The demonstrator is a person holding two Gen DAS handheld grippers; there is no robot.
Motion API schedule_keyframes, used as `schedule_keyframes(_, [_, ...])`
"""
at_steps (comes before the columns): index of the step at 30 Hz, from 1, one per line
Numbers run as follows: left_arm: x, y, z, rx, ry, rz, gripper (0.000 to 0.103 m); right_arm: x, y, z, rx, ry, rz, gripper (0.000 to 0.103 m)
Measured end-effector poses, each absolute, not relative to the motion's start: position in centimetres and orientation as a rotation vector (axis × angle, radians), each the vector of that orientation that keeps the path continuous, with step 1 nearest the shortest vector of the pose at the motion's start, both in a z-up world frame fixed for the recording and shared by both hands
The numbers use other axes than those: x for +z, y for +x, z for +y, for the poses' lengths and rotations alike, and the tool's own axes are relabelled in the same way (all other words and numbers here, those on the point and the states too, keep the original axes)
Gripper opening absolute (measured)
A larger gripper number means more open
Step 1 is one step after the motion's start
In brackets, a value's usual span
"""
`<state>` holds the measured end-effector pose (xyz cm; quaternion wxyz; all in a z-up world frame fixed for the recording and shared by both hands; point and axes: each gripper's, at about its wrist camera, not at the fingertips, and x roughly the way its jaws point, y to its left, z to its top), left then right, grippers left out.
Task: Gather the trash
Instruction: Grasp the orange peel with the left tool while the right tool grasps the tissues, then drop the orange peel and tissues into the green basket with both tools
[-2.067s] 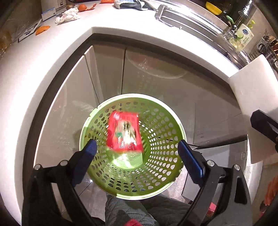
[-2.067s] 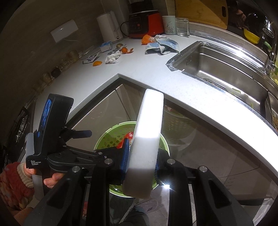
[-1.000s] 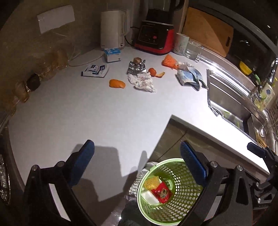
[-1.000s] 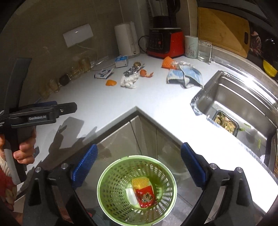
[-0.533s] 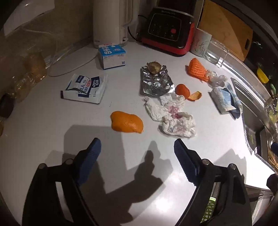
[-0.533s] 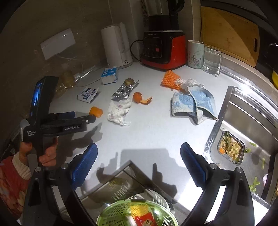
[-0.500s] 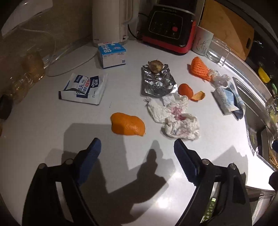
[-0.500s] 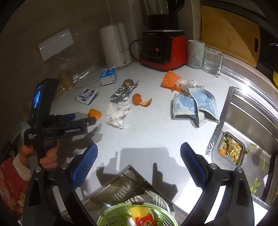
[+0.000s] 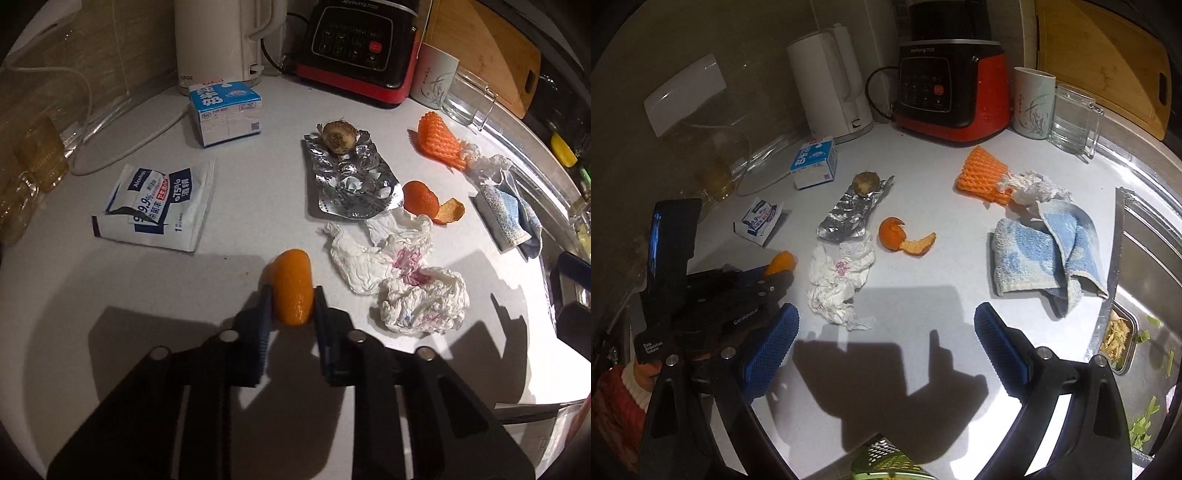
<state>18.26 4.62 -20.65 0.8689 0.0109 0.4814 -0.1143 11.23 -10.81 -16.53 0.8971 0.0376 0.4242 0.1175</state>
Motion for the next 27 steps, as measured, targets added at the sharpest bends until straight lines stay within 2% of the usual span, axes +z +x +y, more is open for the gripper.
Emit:
schedule_keyframes(3, [-20.7,18.3,5.3,-0.256,-0.010,1.009,0.013,-17.4,12.8,-9.4,0.280,0.069,0.888,0.095])
schedule_keyframes(9, [-19.5,17.1,6.4,-0.256,-0.041,0.986,0.012,-20.5,16.3,-6.9,0.300,0.073,0.967,0.075])
schedule_keyframes(10, [-19.0,16.7,6.7,-0.255,-0.042,0.976,0.012,-21.0,16.6,-6.6,0.302,0.072,0.981,0.067])
schedule_keyframes(11, [-18.6,16.2,7.0,-0.251,-0.044,0.967,0.012,-21.4,16.9,-6.3,0.305,0.073,0.995,0.052])
schedule_keyframes(13, [-17.6,15.2,7.5,-0.245,-0.053,0.952,0.012,-21.8,17.0,-6.1,0.323,0.098,1.005,0.029])
schedule_keyframes(14, [-17.1,14.7,7.7,-0.242,-0.057,0.946,0.012,-21.7,16.9,-6.1,0.334,0.110,1.007,0.021])
schedule_keyframes(17, [-15.8,12.8,8.0,-0.251,-0.073,0.932,0.012,-20.9,15.7,-5.9,0.346,0.099,0.991,0.016])
schedule_keyframes(27, [-13.4,3.2,3.2,-0.412,-0.050,0.936,0.012,-15.7,3.3,-11.7,0.330,0.123,0.907,0.016])
